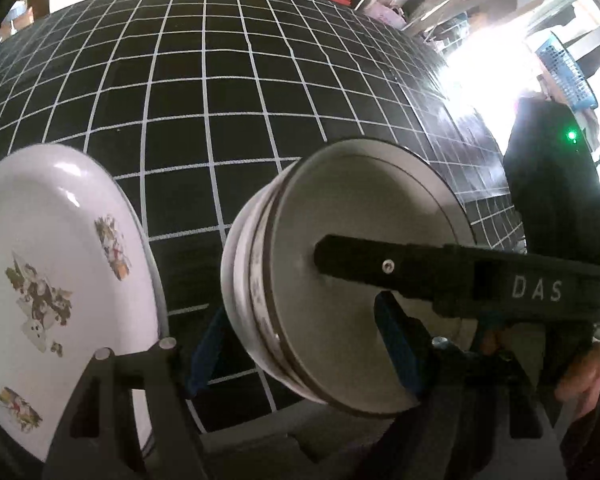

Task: Organize plates and bowls
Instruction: 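Grasp the rim of the nested bowl stack with the right tool, then lift and carry the bowl stack over the plate stack with the right tool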

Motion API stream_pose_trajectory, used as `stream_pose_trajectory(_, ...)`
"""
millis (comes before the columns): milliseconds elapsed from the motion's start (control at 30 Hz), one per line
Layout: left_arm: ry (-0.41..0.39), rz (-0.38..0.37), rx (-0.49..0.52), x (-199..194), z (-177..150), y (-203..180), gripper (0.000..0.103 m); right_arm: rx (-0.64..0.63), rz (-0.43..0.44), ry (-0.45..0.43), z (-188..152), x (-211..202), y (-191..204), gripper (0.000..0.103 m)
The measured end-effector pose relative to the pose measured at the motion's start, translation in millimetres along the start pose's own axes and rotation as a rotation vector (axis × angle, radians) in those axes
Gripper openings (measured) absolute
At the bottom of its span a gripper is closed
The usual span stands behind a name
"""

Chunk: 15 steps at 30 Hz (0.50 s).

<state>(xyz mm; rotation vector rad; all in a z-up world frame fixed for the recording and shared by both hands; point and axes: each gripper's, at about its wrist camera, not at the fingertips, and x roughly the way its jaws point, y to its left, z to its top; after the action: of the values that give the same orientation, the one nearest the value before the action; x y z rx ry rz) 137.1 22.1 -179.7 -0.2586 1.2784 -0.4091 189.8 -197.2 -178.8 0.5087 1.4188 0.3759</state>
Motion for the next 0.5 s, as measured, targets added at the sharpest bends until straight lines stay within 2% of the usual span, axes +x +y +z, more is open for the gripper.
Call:
stream_pose_trajectory(133, -0.001, 0.02, 0.005, 4, 2, -5, 0.07, 0.003, 0.048, 0.008, -4, 0, -6, 0.071)
stream_pose_trajectory(367, -0.003, 0.064, 0.005, 15, 15, -25, 0.074, 0.01, 0.043, -0.005, -10, -3, -7, 0.07)
stream_pose_trajectory(500, 0.0, 0.057, -0.001, 17, 17, -30, 0.074, 0.0, 0.007, -0.004, -10, -4, 0, 0.07)
